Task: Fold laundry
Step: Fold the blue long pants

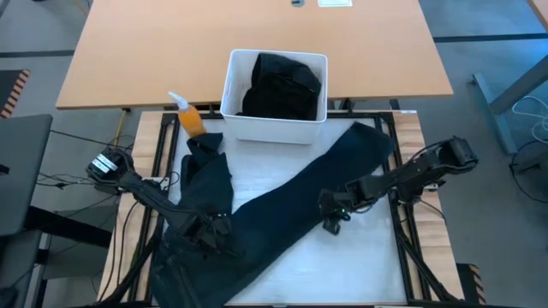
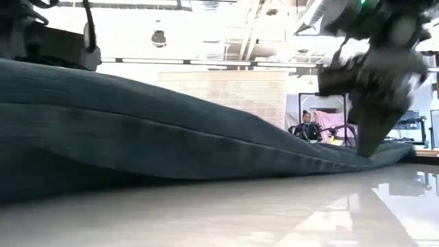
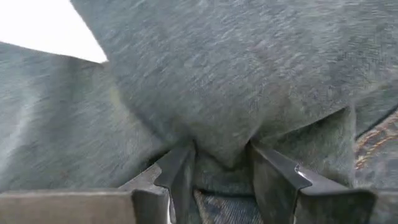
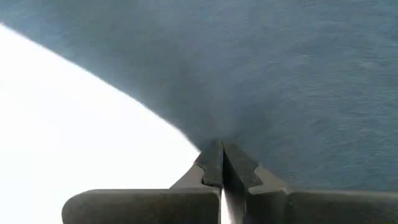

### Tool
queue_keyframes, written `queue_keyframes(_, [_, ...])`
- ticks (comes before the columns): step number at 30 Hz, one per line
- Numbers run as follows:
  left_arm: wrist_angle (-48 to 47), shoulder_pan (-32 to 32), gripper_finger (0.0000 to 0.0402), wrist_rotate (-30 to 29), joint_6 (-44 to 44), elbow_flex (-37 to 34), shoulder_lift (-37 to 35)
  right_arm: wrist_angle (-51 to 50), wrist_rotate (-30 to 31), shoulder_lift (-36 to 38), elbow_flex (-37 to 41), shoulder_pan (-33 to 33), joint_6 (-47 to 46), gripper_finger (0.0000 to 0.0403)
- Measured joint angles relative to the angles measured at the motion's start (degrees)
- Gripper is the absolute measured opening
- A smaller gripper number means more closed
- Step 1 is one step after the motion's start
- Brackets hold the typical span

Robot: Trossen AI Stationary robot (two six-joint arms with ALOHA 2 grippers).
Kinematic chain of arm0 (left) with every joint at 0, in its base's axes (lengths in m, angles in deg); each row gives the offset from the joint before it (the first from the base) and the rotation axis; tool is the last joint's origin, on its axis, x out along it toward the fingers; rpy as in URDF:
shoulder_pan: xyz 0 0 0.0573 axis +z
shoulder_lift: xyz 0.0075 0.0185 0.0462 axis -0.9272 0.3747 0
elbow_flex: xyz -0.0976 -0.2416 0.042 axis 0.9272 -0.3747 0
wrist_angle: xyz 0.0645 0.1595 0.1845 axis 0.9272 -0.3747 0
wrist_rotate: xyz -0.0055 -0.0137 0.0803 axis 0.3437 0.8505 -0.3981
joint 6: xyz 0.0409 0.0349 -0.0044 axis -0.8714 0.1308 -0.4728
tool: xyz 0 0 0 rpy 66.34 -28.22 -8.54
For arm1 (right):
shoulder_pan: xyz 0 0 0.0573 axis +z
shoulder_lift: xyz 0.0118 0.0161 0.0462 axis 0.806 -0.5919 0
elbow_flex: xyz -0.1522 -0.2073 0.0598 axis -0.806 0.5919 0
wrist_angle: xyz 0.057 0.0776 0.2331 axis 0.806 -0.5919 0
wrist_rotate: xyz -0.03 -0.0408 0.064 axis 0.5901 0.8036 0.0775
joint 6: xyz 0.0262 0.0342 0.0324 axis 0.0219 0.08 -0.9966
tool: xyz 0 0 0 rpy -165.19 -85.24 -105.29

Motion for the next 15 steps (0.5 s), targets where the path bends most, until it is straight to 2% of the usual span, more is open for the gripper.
queue_keyframes(3, [-9.09, -0.35, 0.0134, -2.31, 0.5, 2.96, -1.61, -0.77, 1.65, 2.83, -3.16, 3.41, 0.28, 0.002])
queue_keyframes(7, [-12.89, -0.74, 0.0134, -8.52, -0.2, 6.92, -3.84, -4.46, 13.86, 8.38, -7.02, 3.79, 2.09, 0.002])
queue_keyframes(9, [-7.91, -1.06, 0.0134, -13.56, -2.22, 8.12, -4.61, -7.2, 19.89, 11.13, -7.64, 2.08, 2.25, 0.002])
queue_keyframes(11, [1.65, -1.28, 0.0134, -17.8, -6.43, 8.06, -4.72, -9.96, 23.58, 12.83, -7.53, -1.22, 3.15, 0.002])
queue_keyframes(13, [13.06, -1.32, 0.0134, -18.0, -12.17, 6.38, -4.27, -12.94, 23.95, 13.53, -6.35, -6.23, 3.87, 0.002])
queue_keyframes(15, [22.47, -0.95, 0.0134, -15.28, -15.26, 5.26, -2.14, -16.18, 23.3, 13.44, -4.67, -12.62, 4.25, 0.002])
